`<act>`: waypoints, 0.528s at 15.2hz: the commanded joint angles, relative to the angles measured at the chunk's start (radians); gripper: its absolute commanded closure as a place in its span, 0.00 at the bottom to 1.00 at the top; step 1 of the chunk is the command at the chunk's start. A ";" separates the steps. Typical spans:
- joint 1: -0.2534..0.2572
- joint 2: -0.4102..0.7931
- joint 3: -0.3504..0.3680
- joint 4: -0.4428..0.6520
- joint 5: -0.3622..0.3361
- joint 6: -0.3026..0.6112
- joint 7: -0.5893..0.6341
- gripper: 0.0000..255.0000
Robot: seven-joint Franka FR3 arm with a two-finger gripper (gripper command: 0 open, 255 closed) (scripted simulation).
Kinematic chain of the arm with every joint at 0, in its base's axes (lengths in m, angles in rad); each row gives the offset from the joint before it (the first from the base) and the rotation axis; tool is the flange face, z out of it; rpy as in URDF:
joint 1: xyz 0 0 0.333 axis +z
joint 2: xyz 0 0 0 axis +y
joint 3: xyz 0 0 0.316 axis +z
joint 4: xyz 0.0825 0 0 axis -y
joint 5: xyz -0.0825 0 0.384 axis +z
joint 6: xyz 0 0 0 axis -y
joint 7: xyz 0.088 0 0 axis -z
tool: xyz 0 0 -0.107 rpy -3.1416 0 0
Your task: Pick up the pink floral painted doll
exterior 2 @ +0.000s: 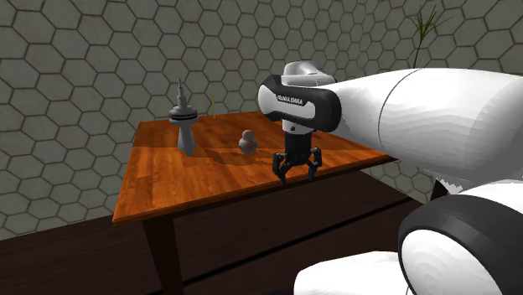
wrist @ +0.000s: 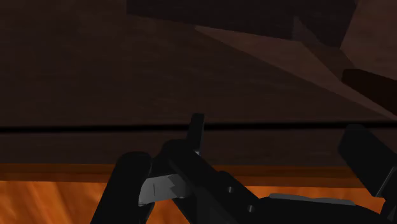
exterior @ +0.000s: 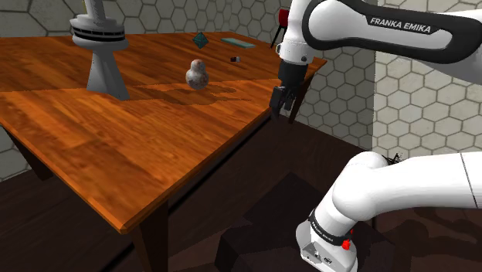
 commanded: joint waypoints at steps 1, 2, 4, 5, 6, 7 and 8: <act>0.000 0.000 0.000 0.000 0.000 0.000 0.000 0.00; 0.001 0.037 0.004 0.028 0.010 0.013 0.009 0.00; 0.002 0.109 0.011 0.088 0.029 0.035 0.026 0.00; 0.003 0.145 0.015 0.119 0.038 0.045 0.034 0.00; 0.003 0.180 0.018 0.151 0.047 0.053 0.042 0.00; 0.004 0.215 0.021 0.184 0.055 0.060 0.050 0.00; 0.004 0.250 0.024 0.218 0.062 0.066 0.057 0.00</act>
